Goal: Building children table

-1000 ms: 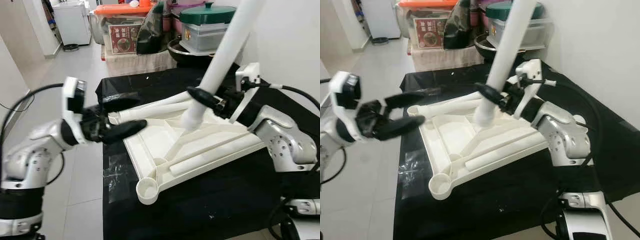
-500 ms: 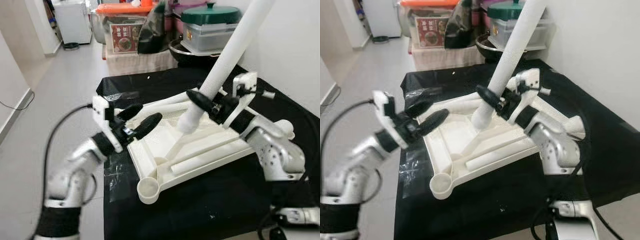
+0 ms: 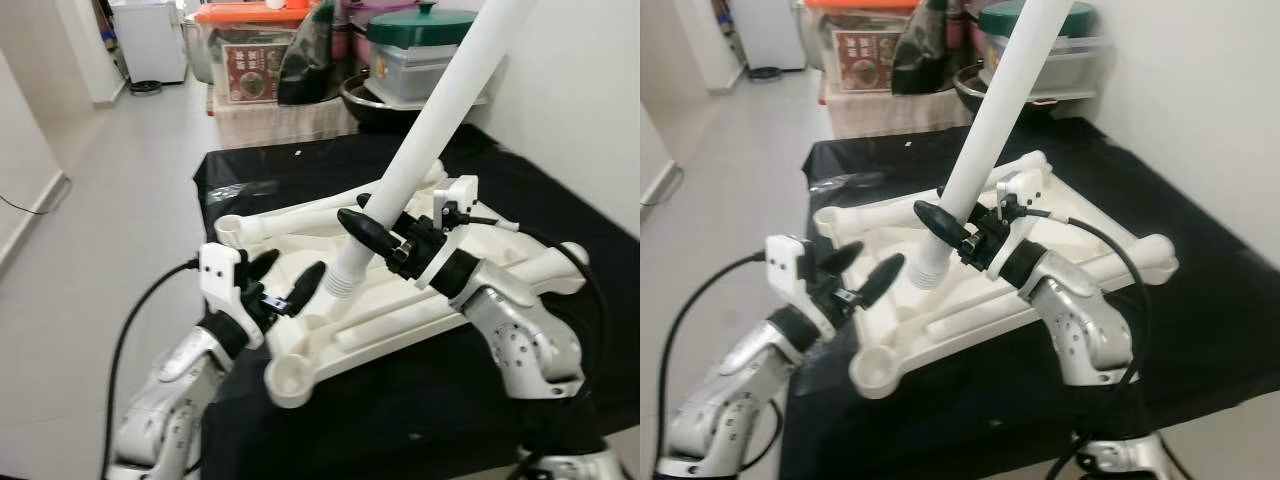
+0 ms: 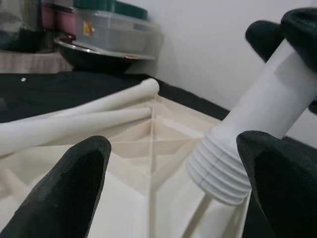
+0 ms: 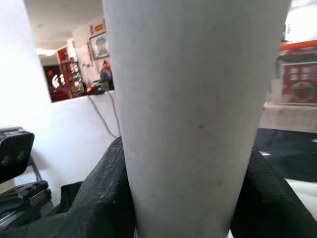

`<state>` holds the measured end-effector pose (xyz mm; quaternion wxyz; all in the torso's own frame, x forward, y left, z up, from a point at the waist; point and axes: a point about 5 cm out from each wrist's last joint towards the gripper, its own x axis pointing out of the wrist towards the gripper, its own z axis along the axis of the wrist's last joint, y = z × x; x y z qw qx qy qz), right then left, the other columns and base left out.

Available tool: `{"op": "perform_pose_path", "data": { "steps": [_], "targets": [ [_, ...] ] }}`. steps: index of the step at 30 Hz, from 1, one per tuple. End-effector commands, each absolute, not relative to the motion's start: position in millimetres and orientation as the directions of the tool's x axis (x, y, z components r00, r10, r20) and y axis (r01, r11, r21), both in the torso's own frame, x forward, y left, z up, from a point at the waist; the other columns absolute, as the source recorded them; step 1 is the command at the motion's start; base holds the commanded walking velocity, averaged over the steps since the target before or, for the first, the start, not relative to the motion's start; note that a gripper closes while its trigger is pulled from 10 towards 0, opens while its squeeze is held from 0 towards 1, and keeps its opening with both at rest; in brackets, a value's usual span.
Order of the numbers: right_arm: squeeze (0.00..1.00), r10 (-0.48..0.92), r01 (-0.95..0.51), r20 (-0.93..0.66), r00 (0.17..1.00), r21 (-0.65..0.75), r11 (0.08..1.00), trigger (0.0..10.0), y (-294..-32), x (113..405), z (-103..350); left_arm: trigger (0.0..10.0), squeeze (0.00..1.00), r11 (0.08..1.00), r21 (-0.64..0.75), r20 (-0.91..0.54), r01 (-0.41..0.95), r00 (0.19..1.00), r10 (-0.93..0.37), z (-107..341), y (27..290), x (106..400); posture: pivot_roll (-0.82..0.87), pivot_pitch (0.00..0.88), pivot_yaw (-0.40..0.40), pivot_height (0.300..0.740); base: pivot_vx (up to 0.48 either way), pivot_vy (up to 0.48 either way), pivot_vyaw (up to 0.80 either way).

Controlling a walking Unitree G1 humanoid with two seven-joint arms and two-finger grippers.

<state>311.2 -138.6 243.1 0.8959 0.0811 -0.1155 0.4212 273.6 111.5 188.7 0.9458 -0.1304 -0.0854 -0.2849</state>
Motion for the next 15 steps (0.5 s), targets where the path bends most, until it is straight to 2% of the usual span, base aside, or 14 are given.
{"op": "perform_pose_path", "data": {
  "steps": [1,8,15],
  "targets": [
    [0.00,0.741,-0.782,0.285,0.608,0.054,0.621,10.0,-136,308,244,10.0,0.00,0.846,-0.180,0.195,0.502,0.861,-0.469,187,113,279,0.02,0.024,-0.002,0.740,0.000,0.000,0.00],
    [0.00,0.742,-0.784,0.281,0.608,0.064,0.618,10.0,-133,306,241,10.0,0.00,0.903,-0.103,0.133,0.417,0.905,-0.403,178,119,280,0.02,0.013,-0.005,0.740,0.000,0.000,0.00],
    [0.00,0.751,-0.793,0.282,0.598,0.069,0.606,10.0,-128,303,239,10.0,0.00,0.915,-0.075,0.112,0.397,0.915,-0.388,175,114,281,0.02,0.003,-0.004,0.740,-0.367,0.000,0.00]
  ]
}}
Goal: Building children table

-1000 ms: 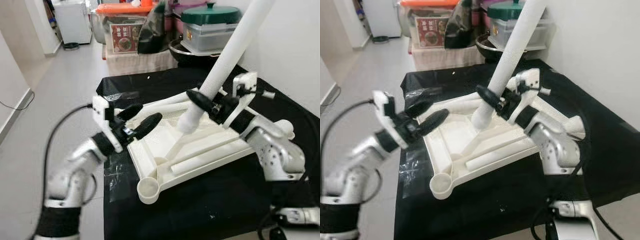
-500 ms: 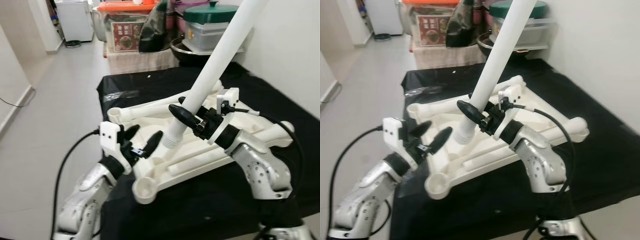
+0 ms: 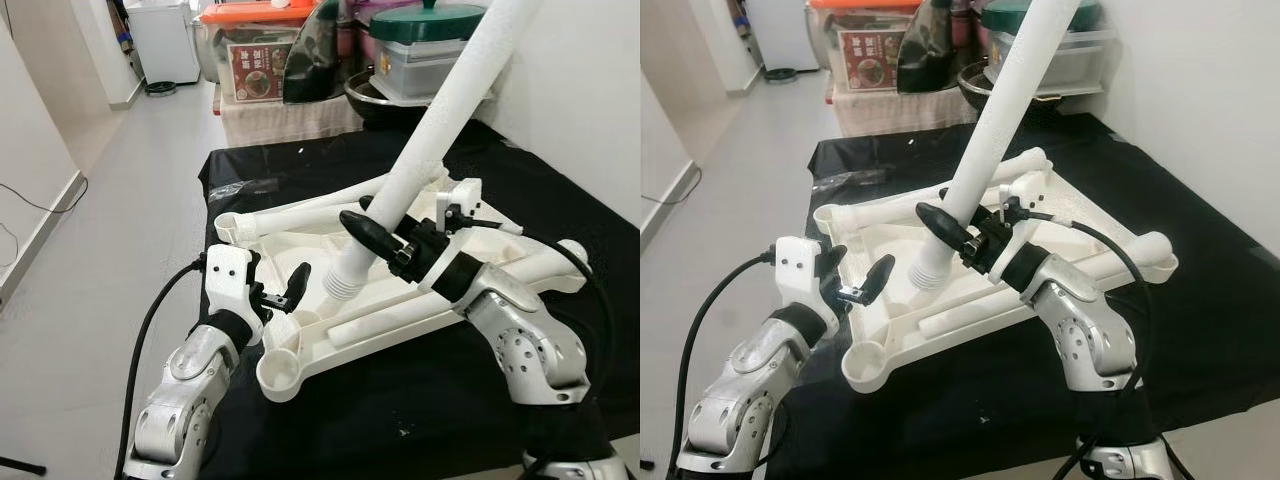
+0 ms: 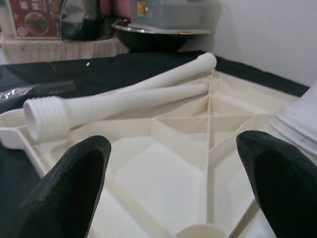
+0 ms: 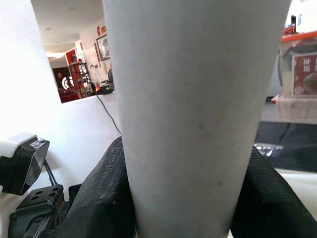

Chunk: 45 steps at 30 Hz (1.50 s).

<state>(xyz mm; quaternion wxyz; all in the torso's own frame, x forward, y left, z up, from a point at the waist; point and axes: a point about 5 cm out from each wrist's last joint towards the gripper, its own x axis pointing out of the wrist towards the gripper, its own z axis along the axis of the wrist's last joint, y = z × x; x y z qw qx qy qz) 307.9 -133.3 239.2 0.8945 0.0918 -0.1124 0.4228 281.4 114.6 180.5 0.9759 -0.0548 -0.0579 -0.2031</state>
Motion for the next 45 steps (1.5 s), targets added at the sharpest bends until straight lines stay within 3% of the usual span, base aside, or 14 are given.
{"op": "perform_pose_path", "data": {
  "steps": [1,7,19,29,33,37,45],
  "targets": [
    [0.00,0.751,-0.793,0.282,0.598,0.069,0.606,10.0,-128,303,239,10.0,0.00,0.915,-0.075,0.112,0.397,0.915,-0.388,175,114,281,0.02,0.003,-0.004,0.740,-0.405,0.000,0.00],
    [0.00,0.750,-0.792,0.285,0.597,0.061,0.607,10.0,-127,303,240,10.0,0.00,0.916,-0.071,0.113,0.395,0.916,-0.386,176,113,281,0.02,0.007,-0.004,0.740,-0.406,0.000,0.00],
    [0.00,0.731,-0.770,0.294,0.616,0.026,0.638,10.0,-129,304,243,10.0,0.00,0.898,-0.057,0.169,0.437,0.890,-0.423,178,109,285,0.01,0.009,-0.004,0.740,-0.031,0.000,0.80],
    [0.00,0.661,-0.693,0.264,0.703,0.043,0.720,10.0,-133,313,235,10.0,0.00,0.921,-0.070,0.099,0.382,0.922,-0.375,153,107,283,0.01,0.015,-0.003,0.740,0.000,0.000,0.80],
    [0.00,0.616,-0.643,0.246,0.749,0.039,0.765,10.0,-137,317,231,10.0,0.00,0.943,-0.020,0.082,0.333,0.940,-0.330,148,116,286,0.01,0.017,-0.003,0.740,0.000,0.000,0.80],
    [0.00,0.501,-0.515,0.187,0.845,0.031,0.857,10.0,-145,328,219,10.0,0.00,0.949,0.061,0.072,0.308,0.947,-0.312,143,122,287,0.01,0.025,-0.007,0.740,0.000,0.000,0.00],
    [0.00,0.344,-0.353,0.185,0.921,0.016,0.936,10.0,-160,331,212,10.0,0.00,0.906,0.002,0.105,0.424,0.901,-0.422,148,110,278,0.01,0.060,-0.010,0.740,0.126,0.000,0.00]
  ]
}}
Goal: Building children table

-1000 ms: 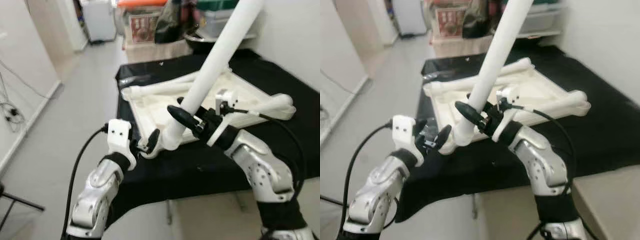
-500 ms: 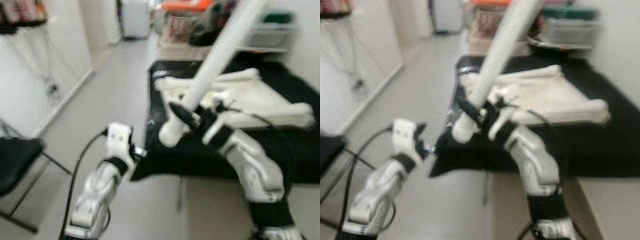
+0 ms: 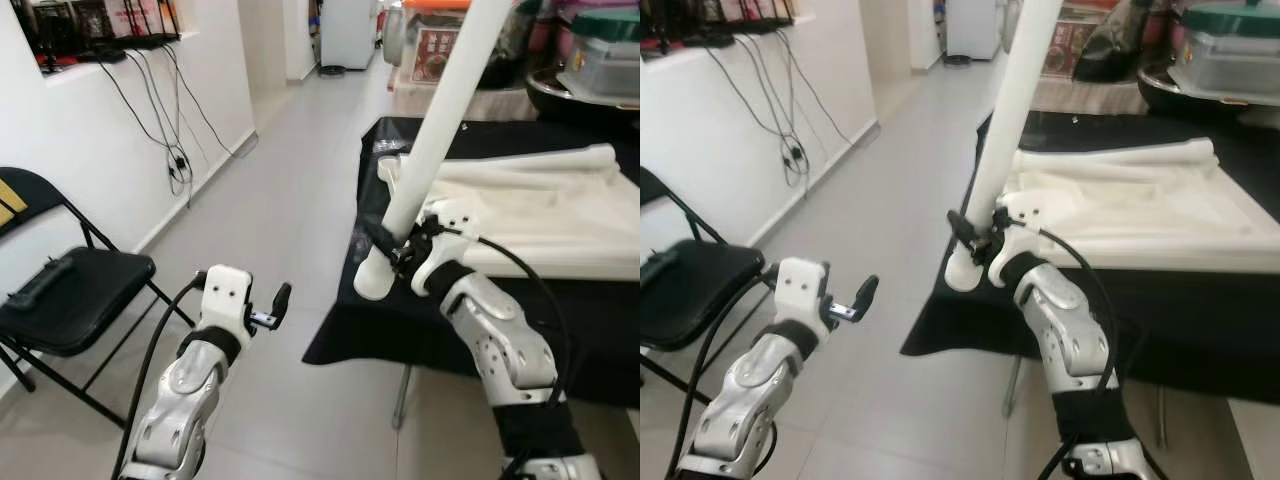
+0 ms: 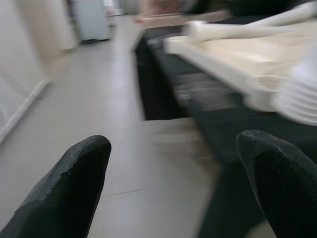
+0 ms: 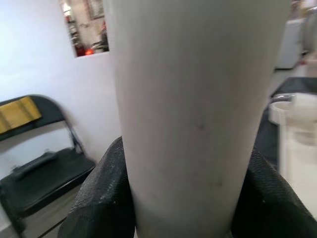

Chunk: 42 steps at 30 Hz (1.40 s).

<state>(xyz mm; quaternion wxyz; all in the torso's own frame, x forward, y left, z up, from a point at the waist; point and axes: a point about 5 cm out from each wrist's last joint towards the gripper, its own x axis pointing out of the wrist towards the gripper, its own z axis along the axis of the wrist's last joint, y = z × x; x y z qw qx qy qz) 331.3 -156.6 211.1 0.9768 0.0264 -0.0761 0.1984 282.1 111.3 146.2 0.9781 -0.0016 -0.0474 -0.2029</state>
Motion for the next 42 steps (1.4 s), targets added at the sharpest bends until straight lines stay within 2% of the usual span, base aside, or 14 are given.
{"op": "perform_pose_path", "data": {
  "steps": [1,13,16,29,36,42],
  "targets": [
    [0.00,0.328,-0.338,0.197,0.924,0.022,0.941,10.0,-163,330,214,10.0,0.00,0.896,-0.002,0.108,0.443,0.891,-0.441,149,107,276,0.02,0.071,-0.009,0.740,0.390,0.000,0.00],
    [0.00,0.342,-0.365,0.276,0.898,0.035,0.930,10.0,-161,331,230,10.0,0.00,0.855,0.004,0.143,0.518,0.846,-0.513,158,93,272,0.01,0.097,-0.010,0.740,0.401,0.000,0.07],
    [0.00,0.335,-0.358,0.275,0.901,0.034,0.933,10.0,-160,332,231,10.0,0.00,0.855,-0.026,0.134,0.517,0.850,-0.510,158,93,273,0.01,0.097,-0.009,0.740,0.000,0.000,0.80],
    [0.00,0.347,-0.376,0.287,0.893,0.051,0.925,10.0,-156,331,233,10.0,0.00,0.855,-0.051,0.141,0.515,0.852,-0.505,157,96,272,0.01,0.083,-0.008,0.740,0.000,0.000,0.00],
    [0.00,0.377,-0.403,0.277,0.884,0.041,0.914,10.0,-149,329,229,10.0,0.00,0.862,-0.102,0.128,0.496,0.866,-0.483,153,99,272,0.01,0.075,-0.013,0.740,0.000,-0.416,0.00],
    [0.00,0.394,-0.416,0.271,0.878,0.026,0.909,10.0,-146,328,227,10.0,0.00,0.879,-0.099,0.094,0.466,0.884,-0.458,148,101,274,0.01,0.072,-0.012,0.740,0.000,0.000,0.00]
  ]
}}
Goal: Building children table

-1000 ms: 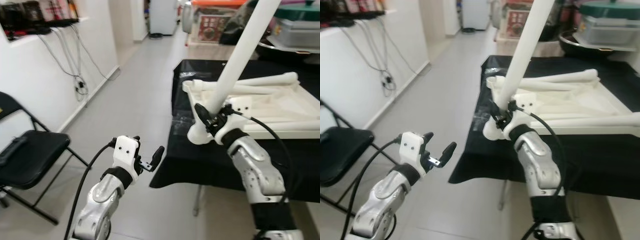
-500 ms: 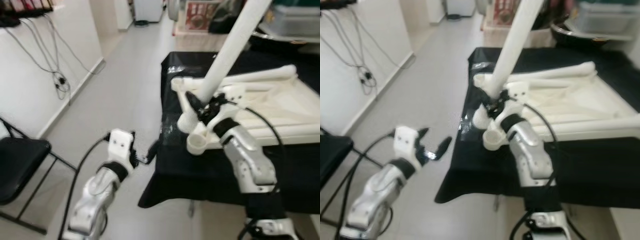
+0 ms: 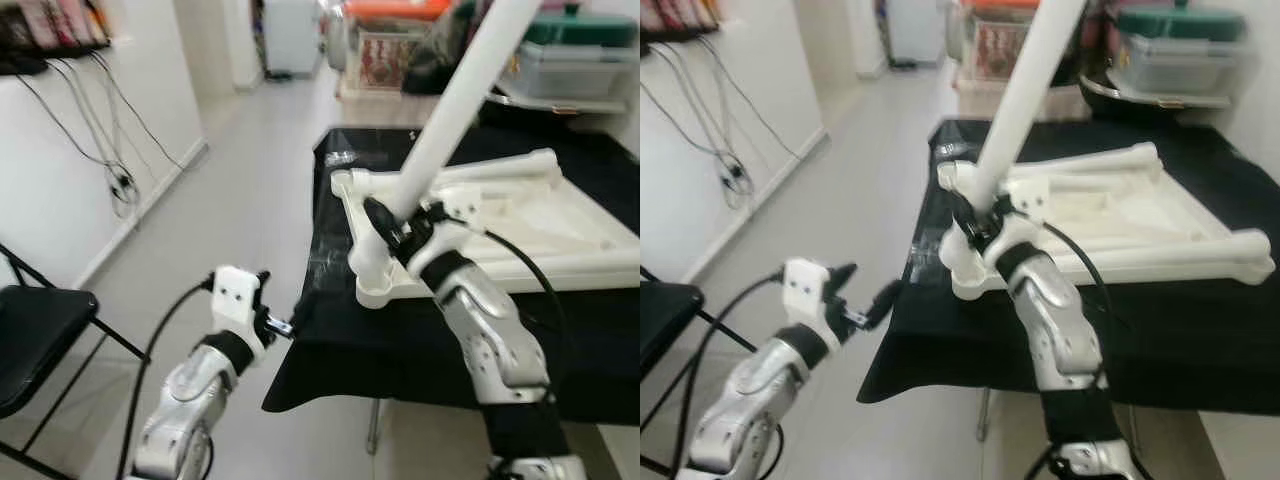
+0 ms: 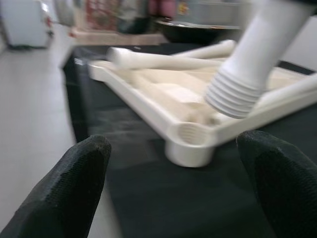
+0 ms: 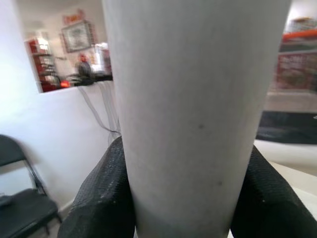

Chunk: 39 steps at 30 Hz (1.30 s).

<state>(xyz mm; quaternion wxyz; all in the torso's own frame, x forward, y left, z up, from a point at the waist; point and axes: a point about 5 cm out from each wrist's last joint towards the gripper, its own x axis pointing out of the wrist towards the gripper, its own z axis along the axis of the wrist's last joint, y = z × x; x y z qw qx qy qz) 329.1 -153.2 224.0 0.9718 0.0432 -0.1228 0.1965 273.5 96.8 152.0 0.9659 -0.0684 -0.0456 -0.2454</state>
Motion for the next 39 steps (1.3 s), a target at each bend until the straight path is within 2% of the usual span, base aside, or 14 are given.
{"op": "perform_pose_path", "data": {
  "steps": [1,4,8,12,14,17,24,26,27,28,30,32,35,39],
  "targets": [
    [0.00,0.402,-0.420,0.269,0.875,0.011,0.907,10.0,-145,329,227,10.0,0.00,0.881,-0.093,0.086,0.463,0.886,-0.456,146,102,274,0.00,0.073,-0.006,0.740,0.000,0.000,0.00],
    [0.00,0.437,-0.446,0.274,0.857,-0.032,0.894,10.0,-140,333,231,10.0,0.00,0.886,-0.077,0.070,0.458,0.888,-0.454,143,104,272,0.01,0.082,-0.003,0.740,0.000,0.000,0.00],
    [0.00,0.574,-0.566,0.289,0.766,-0.118,0.816,10.0,-119,345,250,10.0,0.00,0.886,-0.039,0.048,0.463,0.886,-0.461,140,105,263,0.02,0.114,-0.012,0.740,0.000,0.000,0.00],
    [0.00,0.620,-0.604,0.288,0.729,-0.154,0.782,10.0,-112,347,256,10.0,0.00,0.889,-0.032,0.043,0.456,0.890,-0.455,140,105,259,0.03,0.128,-0.019,0.740,0.000,0.000,0.00],
    [0.00,0.668,-0.646,0.281,0.689,-0.180,0.742,10.0,-105,348,260,10.0,0.00,0.886,-0.007,0.046,0.463,0.886,-0.462,141,104,255,0.04,0.152,-0.028,0.740,0.000,0.000,0.00],
    [0.00,0.805,-0.776,0.231,0.547,-0.222,0.591,10.0,-94,356,265,10.0,0.00,0.859,-0.002,0.059,0.513,0.857,-0.511,144,98,244,0.07,0.199,-0.038,0.740,0.000,0.000,0.00],
    [0.00,0.862,-0.862,0.289,0.417,-0.176,0.476,10.0,-100,373,300,10.0,0.00,0.818,0.028,0.066,0.575,0.815,-0.576,149,90,225,0.11,0.265,-0.057,0.740,0.000,0.000,0.00],
    [0.00,0.898,-0.910,0.313,0.310,-0.177,0.375,10.0,-105,375,320,10.0,0.00,0.795,0.044,0.067,0.605,0.792,-0.606,154,87,214,0.13,0.298,-0.066,0.740,0.000,0.000,0.00],
    [0.00,0.898,-0.910,0.313,0.310,-0.177,0.375,10.0,-105,375,320,10.0,0.00,0.795,0.044,0.067,0.605,0.792,-0.606,154,87,214,0.13,0.298,-0.066,0.740,0.000,0.000,0.00],
    [0.00,0.916,-0.930,0.312,0.253,-0.182,0.320,10.0,-107,374,327,10.0,0.00,0.785,0.058,0.067,0.617,0.782,-0.620,157,86,211,0.13,0.302,-0.068,0.740,0.000,0.000,0.00],
    [0.00,0.916,-0.930,0.312,0.253,-0.182,0.320,10.0,-107,374,327,10.0,0.00,0.785,0.058,0.067,0.617,0.782,-0.620,157,86,211,0.13,0.302,-0.068,0.740,0.000,0.000,0.00],
    [0.00,0.949,-0.958,0.293,0.119,-0.217,0.187,10.0,-118,370,339,10.0,0.00,0.771,0.097,0.063,0.629,0.769,-0.636,162,86,200,0.15,0.339,-0.071,0.740,0.000,0.000,0.00],
    [0.00,0.966,-0.962,0.251,0.065,-0.242,0.128,10.0,-129,368,342,10.0,0.00,0.768,0.123,0.085,0.629,0.764,-0.639,172,88,194,0.15,0.358,-0.065,0.740,0.000,0.000,0.00],
    [0.00,0.990,-0.965,0.111,0.093,-0.237,0.117,10.0,-151,369,328,10.0,0.00,0.741,0.207,0.138,0.639,0.731,-0.669,197,90,193,0.17,0.382,-0.053,0.740,0.000,0.000,0.00]
  ]
}}
